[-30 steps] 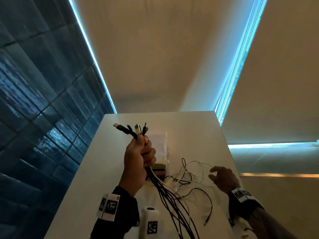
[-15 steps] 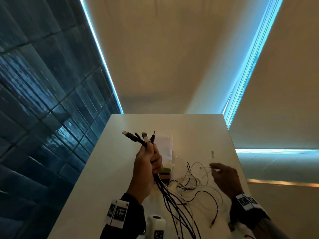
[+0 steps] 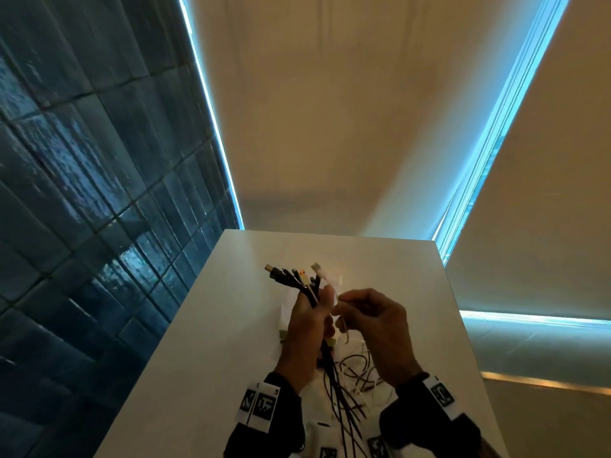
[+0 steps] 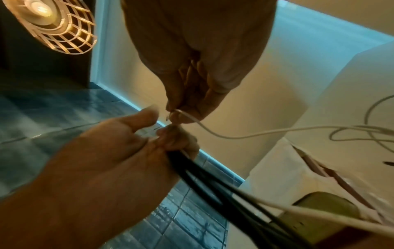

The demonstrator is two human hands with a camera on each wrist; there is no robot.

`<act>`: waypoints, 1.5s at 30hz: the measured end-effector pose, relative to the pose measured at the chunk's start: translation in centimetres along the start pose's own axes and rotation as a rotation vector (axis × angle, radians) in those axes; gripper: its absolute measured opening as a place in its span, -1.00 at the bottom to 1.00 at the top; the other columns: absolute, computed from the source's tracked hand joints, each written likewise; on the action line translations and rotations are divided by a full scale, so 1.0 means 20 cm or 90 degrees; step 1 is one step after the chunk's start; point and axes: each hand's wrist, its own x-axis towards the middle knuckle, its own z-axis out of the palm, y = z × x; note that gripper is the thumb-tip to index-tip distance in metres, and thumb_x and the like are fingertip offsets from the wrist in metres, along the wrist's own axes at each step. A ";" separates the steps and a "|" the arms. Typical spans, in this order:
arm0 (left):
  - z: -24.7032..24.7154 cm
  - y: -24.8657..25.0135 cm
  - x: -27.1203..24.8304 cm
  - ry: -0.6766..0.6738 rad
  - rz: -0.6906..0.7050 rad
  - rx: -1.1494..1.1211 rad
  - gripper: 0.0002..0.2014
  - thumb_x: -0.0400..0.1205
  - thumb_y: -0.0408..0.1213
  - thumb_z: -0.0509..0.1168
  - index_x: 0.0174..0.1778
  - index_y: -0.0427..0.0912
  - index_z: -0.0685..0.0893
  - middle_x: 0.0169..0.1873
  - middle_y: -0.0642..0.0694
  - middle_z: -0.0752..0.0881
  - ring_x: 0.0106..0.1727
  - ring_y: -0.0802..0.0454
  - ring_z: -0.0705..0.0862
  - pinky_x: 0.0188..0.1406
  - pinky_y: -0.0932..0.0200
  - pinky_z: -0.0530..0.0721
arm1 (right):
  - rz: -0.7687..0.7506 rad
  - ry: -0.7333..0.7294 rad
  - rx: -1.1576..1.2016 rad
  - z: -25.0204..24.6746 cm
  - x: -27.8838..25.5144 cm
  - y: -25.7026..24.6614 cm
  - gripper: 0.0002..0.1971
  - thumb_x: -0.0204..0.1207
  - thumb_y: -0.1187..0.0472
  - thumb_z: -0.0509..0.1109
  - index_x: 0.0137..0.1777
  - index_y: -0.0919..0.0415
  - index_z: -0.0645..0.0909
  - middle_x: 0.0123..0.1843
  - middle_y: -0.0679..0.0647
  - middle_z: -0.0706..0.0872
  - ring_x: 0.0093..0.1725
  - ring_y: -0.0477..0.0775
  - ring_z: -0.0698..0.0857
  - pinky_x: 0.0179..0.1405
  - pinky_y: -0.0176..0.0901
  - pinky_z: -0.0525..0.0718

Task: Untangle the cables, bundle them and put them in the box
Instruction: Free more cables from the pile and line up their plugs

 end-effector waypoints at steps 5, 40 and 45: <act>-0.04 0.00 -0.01 0.035 0.005 0.017 -0.70 0.74 0.00 0.15 0.11 -0.17 0.59 -0.37 -0.13 0.57 -0.37 0.00 0.63 -0.30 -0.04 0.78 | 0.003 -0.062 -0.069 0.04 -0.03 0.00 -0.96 0.49 0.33 0.48 -0.09 0.22 0.75 -0.25 0.20 0.81 -0.44 0.19 0.70 -0.40 0.03 0.73; -0.18 0.17 -0.13 0.010 0.039 -0.153 -0.66 0.80 -0.26 0.02 -0.32 -0.16 0.41 -0.56 0.04 0.26 -0.58 0.14 0.15 -0.63 0.25 0.15 | 0.187 -0.135 -0.373 -0.31 0.07 0.62 -0.72 0.60 0.20 0.39 -0.35 0.10 0.78 -0.34 0.19 0.77 -0.33 -0.02 0.62 -0.20 -0.01 0.59; -0.20 0.13 -0.12 0.030 -0.059 -0.045 -0.70 0.80 -0.22 0.01 -0.26 -0.16 0.41 -0.59 -0.01 0.43 -0.62 0.13 0.23 -0.62 0.23 0.19 | 0.218 -0.038 -0.208 -0.18 0.09 0.37 -0.80 0.61 0.25 0.35 -0.18 0.30 0.73 -0.38 0.17 0.58 -0.44 -0.02 0.47 -0.49 -0.13 0.39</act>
